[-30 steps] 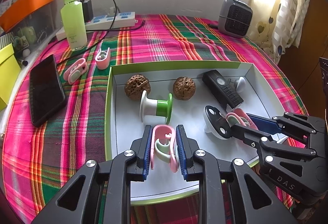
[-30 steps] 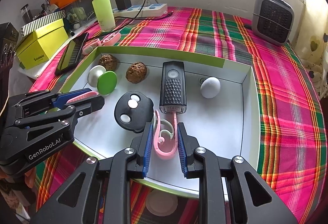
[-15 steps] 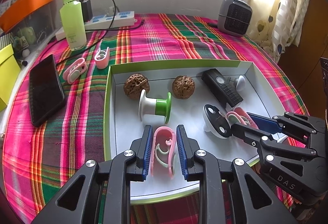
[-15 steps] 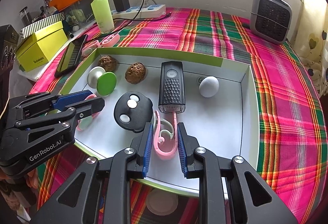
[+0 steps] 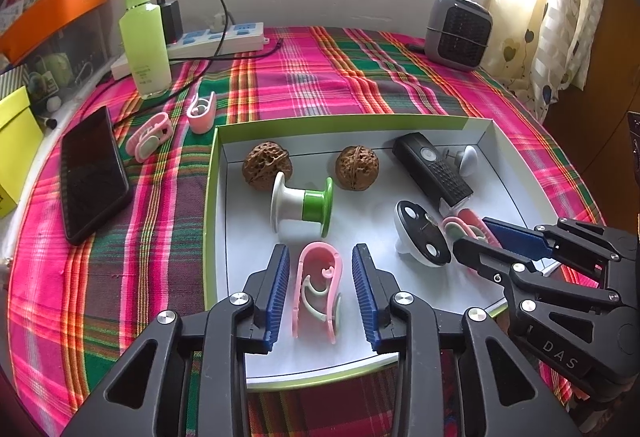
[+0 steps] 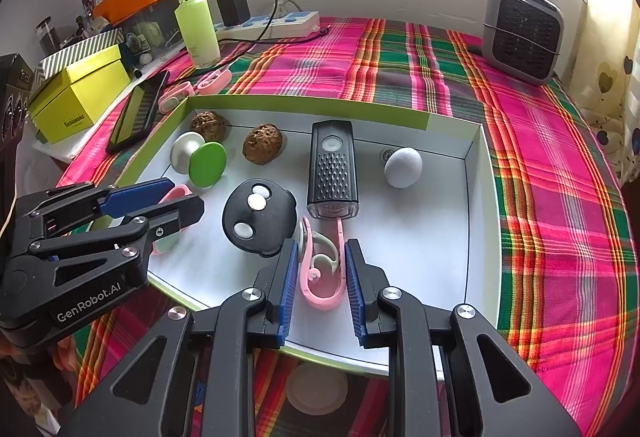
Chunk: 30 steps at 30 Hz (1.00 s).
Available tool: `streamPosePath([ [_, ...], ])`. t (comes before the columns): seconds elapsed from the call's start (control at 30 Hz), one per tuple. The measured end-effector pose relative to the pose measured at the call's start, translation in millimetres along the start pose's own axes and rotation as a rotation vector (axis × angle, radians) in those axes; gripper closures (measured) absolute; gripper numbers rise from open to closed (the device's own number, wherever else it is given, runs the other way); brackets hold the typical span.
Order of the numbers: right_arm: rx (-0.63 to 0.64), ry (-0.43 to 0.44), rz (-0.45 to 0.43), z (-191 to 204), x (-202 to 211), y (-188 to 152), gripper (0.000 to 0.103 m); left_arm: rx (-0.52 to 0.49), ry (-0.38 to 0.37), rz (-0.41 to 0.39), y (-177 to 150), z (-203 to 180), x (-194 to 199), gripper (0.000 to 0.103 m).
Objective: Organize objects
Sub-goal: 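Open both tools to release the pink clips inside the box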
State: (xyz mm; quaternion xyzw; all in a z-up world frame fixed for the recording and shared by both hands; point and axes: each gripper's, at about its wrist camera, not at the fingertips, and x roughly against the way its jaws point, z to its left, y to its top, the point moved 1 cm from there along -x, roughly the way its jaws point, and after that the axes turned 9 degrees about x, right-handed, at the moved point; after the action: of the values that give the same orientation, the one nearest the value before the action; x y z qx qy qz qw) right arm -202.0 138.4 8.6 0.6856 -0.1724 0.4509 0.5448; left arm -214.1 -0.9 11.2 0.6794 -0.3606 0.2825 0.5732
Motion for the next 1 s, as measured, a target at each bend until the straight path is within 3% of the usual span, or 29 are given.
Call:
streamPosePath([
  [0.6, -0.020, -0.011, -0.028, -0.2, 13.2, -4.6, 0.067, 0.004, 0.032, -0.022, -3.4, 0.5, 16.3, 0.063],
  [1.0, -0.020, -0.024, -0.066, 5.4, 31.0, -11.3, 0.067, 0.006, 0.030, -0.065, -10.6, -1.3, 39.8, 0.060],
])
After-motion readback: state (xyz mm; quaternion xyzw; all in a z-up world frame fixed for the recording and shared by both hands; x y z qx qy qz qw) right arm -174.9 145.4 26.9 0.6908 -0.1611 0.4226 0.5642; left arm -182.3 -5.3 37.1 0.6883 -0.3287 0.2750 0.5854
